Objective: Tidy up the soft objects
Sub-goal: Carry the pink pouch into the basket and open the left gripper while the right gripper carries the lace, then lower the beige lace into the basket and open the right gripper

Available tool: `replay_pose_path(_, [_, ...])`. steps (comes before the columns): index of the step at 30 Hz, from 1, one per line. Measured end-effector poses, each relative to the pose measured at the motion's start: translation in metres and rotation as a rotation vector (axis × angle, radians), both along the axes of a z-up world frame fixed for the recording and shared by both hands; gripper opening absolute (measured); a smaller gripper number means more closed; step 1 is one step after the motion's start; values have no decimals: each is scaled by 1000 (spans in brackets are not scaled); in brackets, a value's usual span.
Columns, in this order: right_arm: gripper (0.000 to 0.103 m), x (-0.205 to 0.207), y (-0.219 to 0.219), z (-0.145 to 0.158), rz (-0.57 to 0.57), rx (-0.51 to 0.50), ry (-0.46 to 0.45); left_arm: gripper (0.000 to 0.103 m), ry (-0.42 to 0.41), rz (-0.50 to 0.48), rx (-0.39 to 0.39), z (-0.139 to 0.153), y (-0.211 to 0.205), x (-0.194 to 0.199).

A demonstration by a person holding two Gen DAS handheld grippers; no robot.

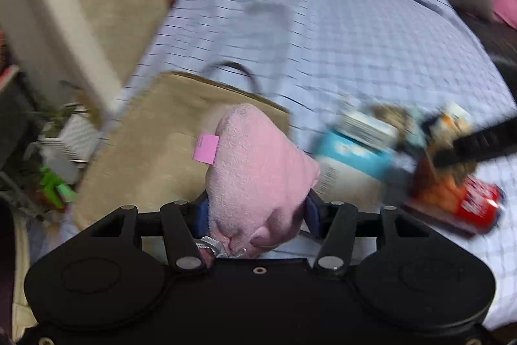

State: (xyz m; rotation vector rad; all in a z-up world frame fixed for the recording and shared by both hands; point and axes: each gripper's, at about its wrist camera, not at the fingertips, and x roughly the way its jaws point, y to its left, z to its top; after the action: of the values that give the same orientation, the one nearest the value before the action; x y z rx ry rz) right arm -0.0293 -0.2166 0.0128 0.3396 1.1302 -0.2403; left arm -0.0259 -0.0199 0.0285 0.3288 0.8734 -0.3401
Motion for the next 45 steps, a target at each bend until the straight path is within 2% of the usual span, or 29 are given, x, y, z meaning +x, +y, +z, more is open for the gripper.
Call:
replay_pose_path(4, [53, 15, 31, 10, 63, 36, -36, 53, -50, 85, 30, 13, 22, 21])
replay_pose_path(7, [53, 28, 55, 18, 111, 72, -72, 53, -59, 134, 49, 15, 37, 35])
replay_pose_path(12, [54, 48, 94, 29, 183, 125, -118, 53, -34, 200, 11, 8, 59, 45])
replay_pose_path(16, [55, 62, 124, 32, 239, 127, -139, 56, 37, 223, 4, 0, 76, 51])
replay_pose_path(18, [58, 67, 136, 32, 255, 128, -161, 63, 42, 233, -2, 0, 81, 52])
replay_pose_path(19, [75, 69, 141, 33, 255, 132, -175, 65, 36, 243, 4, 2, 84, 52])
replay_pose_path(20, [82, 72, 144, 34, 253, 135, -186, 69, 30, 255, 15, 2, 85, 51])
replay_pose_path(21, [82, 73, 147, 35, 252, 129, -197, 74, 27, 266, 22, 3, 86, 52])
replay_pose_path(23, [82, 74, 149, 36, 261, 115, -209, 78, 1, 276, 24, 6, 88, 50])
replay_pose_path(27, [82, 74, 139, 31, 241, 97, -196, 78, -57, 285, 45, 9, 89, 48])
replay_pose_path(34, [82, 66, 114, 25, 181, 93, -153, 78, -34, 265, 34, 9, 89, 50])
replay_pose_path(45, [82, 51, 104, 23, 173, 64, -128, 79, -23, 259, 41, 5, 81, 45])
